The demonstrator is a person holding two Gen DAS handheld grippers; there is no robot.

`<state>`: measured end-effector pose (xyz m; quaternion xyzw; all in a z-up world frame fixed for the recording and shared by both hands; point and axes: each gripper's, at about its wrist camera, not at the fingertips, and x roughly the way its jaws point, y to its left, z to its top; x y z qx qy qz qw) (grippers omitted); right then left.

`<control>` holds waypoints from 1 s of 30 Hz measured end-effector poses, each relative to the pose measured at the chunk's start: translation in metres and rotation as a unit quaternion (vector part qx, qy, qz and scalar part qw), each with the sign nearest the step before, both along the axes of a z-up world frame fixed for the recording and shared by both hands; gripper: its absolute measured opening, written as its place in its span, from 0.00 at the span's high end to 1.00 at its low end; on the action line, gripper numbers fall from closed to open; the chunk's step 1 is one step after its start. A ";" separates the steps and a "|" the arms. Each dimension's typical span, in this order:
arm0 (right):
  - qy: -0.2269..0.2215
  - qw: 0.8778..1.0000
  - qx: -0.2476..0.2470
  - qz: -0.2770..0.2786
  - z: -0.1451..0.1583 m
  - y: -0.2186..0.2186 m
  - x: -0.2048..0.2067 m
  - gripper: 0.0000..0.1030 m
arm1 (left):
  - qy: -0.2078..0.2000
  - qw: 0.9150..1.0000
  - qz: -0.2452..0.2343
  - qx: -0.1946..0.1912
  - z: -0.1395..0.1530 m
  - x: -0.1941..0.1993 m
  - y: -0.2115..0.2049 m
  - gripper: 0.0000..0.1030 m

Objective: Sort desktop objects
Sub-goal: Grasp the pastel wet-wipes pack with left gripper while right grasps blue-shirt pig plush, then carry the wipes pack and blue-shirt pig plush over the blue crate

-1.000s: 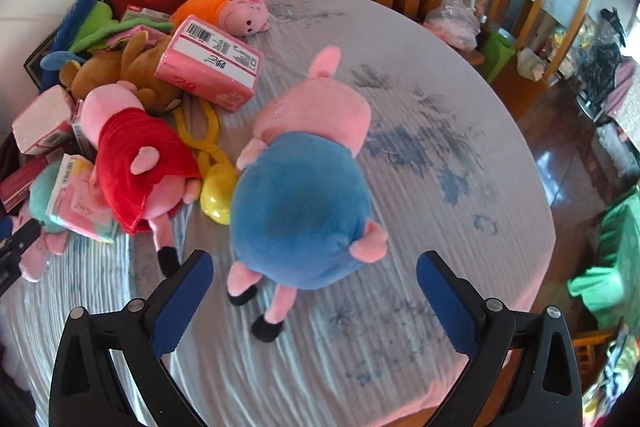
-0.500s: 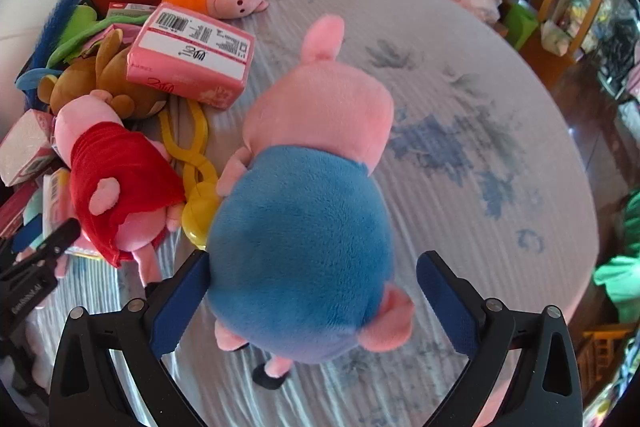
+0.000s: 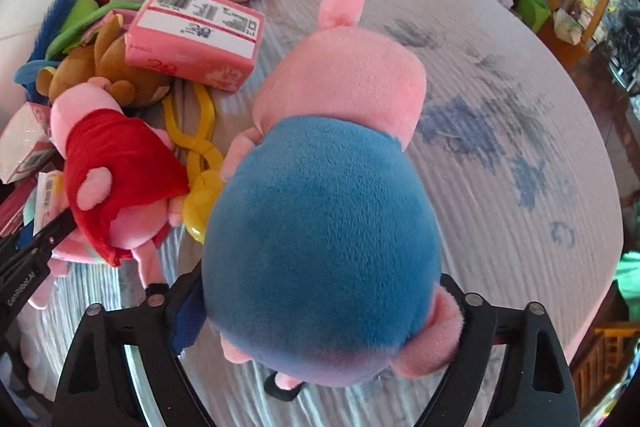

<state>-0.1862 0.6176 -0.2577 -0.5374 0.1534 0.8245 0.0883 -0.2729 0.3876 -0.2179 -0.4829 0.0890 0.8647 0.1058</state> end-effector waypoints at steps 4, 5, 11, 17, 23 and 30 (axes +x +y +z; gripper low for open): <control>0.035 0.999 0.008 0.000 0.027 0.001 0.010 0.21 | 0.022 1.000 -0.001 0.012 0.022 0.007 -0.004 0.59; 0.044 0.999 0.010 0.001 0.035 0.000 0.012 0.22 | 0.031 0.999 0.000 0.015 0.030 0.012 -0.007 0.61; 0.108 0.993 0.034 0.022 0.087 -0.018 0.021 0.22 | 0.085 0.996 0.008 0.034 0.078 0.028 -0.026 0.61; 0.160 0.984 0.056 0.062 0.126 -0.053 0.021 0.22 | 0.120 0.991 0.029 0.047 0.111 0.042 -0.052 0.61; 0.190 0.975 0.053 0.099 0.150 -0.085 0.014 0.22 | 0.156 0.984 0.059 0.054 0.138 0.060 -0.084 0.61; 0.238 0.954 0.043 0.177 0.184 -0.150 0.008 0.22 | 0.208 0.970 0.116 0.050 0.174 0.089 -0.140 0.61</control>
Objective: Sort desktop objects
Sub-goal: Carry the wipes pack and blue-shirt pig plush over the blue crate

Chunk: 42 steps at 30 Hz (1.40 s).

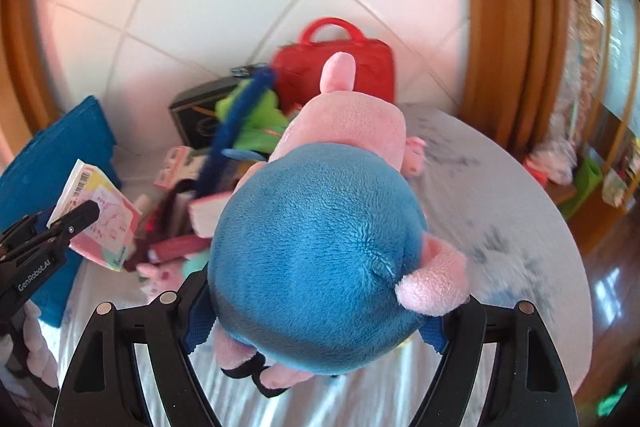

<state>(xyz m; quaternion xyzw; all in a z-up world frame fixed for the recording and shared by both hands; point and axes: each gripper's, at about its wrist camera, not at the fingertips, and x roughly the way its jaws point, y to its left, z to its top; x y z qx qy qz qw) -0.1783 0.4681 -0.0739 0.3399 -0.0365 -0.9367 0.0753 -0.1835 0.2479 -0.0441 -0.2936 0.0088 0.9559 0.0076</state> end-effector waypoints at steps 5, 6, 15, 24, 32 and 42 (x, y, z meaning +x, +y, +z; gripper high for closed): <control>0.037 0.997 -0.008 0.068 0.029 -0.067 0.001 0.22 | 0.039 0.997 0.062 -0.011 0.029 0.029 -0.060 0.61; 0.045 0.996 -0.008 0.080 0.036 -0.081 0.003 0.22 | 0.048 0.996 0.078 -0.016 0.036 0.037 -0.076 0.61; 0.116 0.972 -0.021 0.205 0.101 -0.265 0.034 0.22 | 0.098 0.977 0.182 -0.047 0.087 0.104 -0.216 0.61; 0.132 0.946 -0.042 0.292 0.134 -0.452 0.063 0.21 | 0.092 0.957 0.266 -0.070 0.106 0.149 -0.370 0.61; 0.104 0.945 -0.018 0.311 0.119 -0.560 0.053 0.21 | 0.044 0.955 0.290 -0.050 0.085 0.147 -0.471 0.59; 0.099 0.953 0.047 0.283 0.098 -0.596 0.033 0.15 | 0.033 0.963 0.268 -0.017 0.069 0.129 -0.499 0.47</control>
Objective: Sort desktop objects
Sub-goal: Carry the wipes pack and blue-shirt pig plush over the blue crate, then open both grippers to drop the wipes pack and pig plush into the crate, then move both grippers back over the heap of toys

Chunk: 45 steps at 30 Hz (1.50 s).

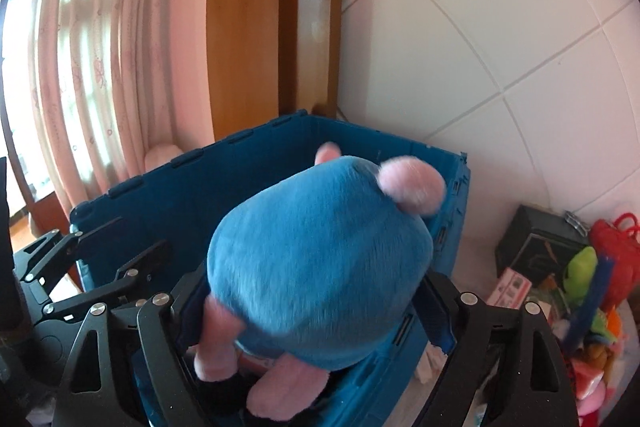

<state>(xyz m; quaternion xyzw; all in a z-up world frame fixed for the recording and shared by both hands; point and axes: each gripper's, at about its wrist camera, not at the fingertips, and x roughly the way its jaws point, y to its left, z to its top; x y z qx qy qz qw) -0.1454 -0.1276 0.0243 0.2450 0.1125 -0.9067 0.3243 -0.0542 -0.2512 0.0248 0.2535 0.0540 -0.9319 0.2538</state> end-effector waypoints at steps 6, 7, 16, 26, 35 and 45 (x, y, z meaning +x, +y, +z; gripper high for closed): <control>0.026 1.000 0.005 -0.015 0.007 0.003 0.005 0.00 | 0.004 1.000 -0.008 0.020 -0.001 -0.001 -0.006 0.46; 0.032 0.999 0.005 -0.017 0.009 0.005 0.008 0.00 | 0.006 1.000 -0.011 0.022 -0.001 -0.001 -0.005 0.46; 0.021 0.999 -0.031 -0.040 0.012 0.058 0.020 0.00 | 0.031 0.998 -0.046 0.016 0.009 0.015 0.035 0.46; 0.012 0.984 -0.050 -0.171 0.004 0.207 0.026 0.00 | 0.053 0.989 -0.135 0.002 0.028 0.013 0.135 0.46; -0.045 0.949 -0.036 -0.311 -0.042 0.402 0.015 0.00 | -0.003 0.968 -0.247 0.052 -0.008 -0.045 0.262 0.45; -0.125 0.921 -0.017 -0.369 -0.124 0.585 -0.009 0.00 | -0.103 0.974 -0.166 0.112 -0.113 -0.111 0.342 0.45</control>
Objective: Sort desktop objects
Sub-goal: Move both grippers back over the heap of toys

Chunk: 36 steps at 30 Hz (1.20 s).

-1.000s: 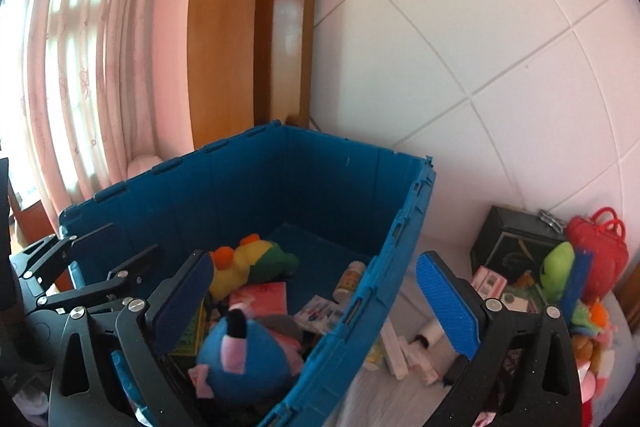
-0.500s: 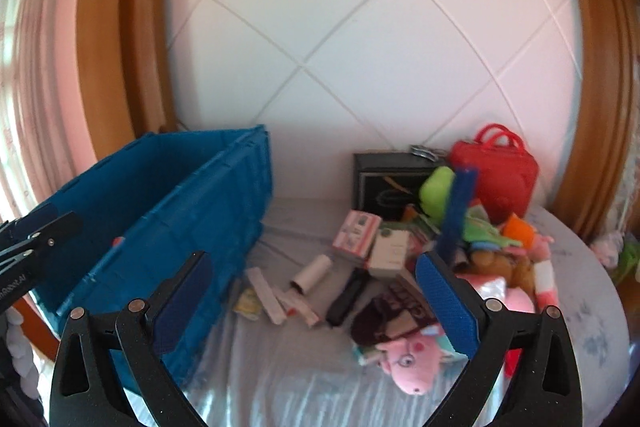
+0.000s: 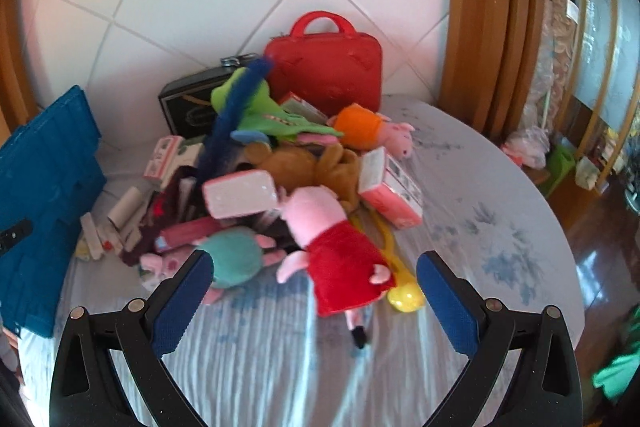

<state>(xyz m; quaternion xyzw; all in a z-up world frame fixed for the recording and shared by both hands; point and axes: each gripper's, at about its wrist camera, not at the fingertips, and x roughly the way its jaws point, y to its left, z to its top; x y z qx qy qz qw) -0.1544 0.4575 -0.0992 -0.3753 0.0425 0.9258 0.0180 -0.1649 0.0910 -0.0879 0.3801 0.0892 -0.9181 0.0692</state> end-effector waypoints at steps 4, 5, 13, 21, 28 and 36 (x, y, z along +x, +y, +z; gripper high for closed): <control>-0.057 0.998 -0.002 -0.002 -0.041 0.045 -0.021 0.00 | -0.069 0.998 0.012 -0.004 -0.043 -0.014 0.021 0.45; -0.071 0.997 -0.003 -0.002 -0.051 0.052 -0.025 0.00 | -0.086 0.996 0.009 0.006 -0.054 -0.017 0.029 0.46; -0.126 0.992 -0.023 0.006 -0.096 0.082 -0.049 0.00 | -0.111 0.993 -0.032 -0.011 -0.086 -0.041 0.094 0.45; -0.139 0.990 -0.011 0.036 -0.104 0.083 -0.069 0.00 | -0.153 0.986 -0.054 -0.038 -0.125 -0.085 0.138 0.45; -0.160 0.987 -0.001 0.034 -0.117 0.093 -0.084 0.00 | -0.175 0.982 -0.063 -0.042 -0.152 -0.099 0.148 0.22; -0.166 0.985 -0.030 0.039 -0.120 0.106 -0.087 0.00 | -0.212 0.976 -0.048 -0.032 -0.179 -0.102 0.148 0.24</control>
